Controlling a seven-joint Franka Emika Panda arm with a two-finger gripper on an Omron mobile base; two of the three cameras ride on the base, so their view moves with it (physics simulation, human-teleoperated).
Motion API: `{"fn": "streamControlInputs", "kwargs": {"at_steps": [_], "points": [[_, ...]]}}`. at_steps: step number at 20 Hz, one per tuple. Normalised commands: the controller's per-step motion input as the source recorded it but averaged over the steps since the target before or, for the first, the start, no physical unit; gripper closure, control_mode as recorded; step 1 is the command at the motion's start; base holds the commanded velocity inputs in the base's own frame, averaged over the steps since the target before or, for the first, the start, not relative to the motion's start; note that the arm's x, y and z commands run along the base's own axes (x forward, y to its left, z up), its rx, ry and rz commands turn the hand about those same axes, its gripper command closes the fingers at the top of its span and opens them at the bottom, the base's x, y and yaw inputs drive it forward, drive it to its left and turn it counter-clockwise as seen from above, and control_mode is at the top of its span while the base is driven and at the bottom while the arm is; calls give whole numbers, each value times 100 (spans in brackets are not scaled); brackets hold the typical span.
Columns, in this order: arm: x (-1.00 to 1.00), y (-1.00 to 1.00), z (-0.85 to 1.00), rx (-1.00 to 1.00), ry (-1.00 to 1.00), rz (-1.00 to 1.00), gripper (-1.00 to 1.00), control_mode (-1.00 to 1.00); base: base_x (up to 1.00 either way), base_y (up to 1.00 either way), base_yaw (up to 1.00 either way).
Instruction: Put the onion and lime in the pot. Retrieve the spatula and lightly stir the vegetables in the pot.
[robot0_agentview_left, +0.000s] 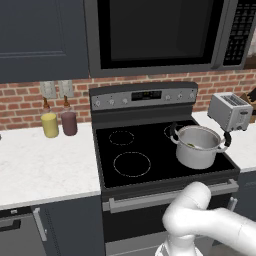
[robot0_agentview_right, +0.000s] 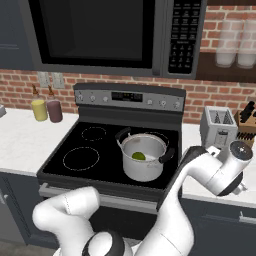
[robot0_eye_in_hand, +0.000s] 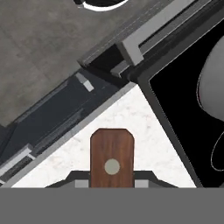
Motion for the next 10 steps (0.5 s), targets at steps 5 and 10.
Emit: {"fn": "streamControlInputs", "kwargs": {"at_steps": [5,10], "points": [[-61,64,99,25,-2,0,100,-100,0,0,0],[-36,43,100,42,14,0,100,-100,0,0,0]]}}
